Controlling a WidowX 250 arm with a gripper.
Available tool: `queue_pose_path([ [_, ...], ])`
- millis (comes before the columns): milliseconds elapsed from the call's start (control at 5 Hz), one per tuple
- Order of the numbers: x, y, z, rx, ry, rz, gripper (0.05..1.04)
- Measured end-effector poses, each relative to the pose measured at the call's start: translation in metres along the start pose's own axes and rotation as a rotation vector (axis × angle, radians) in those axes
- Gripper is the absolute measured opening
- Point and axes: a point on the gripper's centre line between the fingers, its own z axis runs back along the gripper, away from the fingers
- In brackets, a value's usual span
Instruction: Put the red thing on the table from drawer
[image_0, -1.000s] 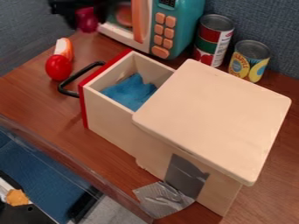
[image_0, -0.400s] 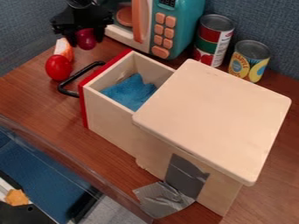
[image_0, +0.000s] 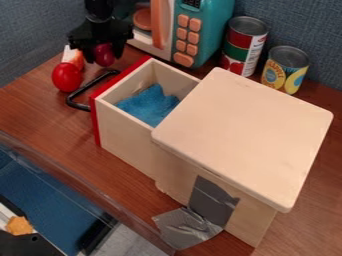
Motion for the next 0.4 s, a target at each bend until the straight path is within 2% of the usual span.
queue_pose_path([
  [200, -0.0045, 0.0034, -0.0073, 0.034, 0.037, 0.008, 0.753],
  [400, -0.0088, 0.0081, -0.0072, 0.070, 0.065, 0.017, 0.995],
])
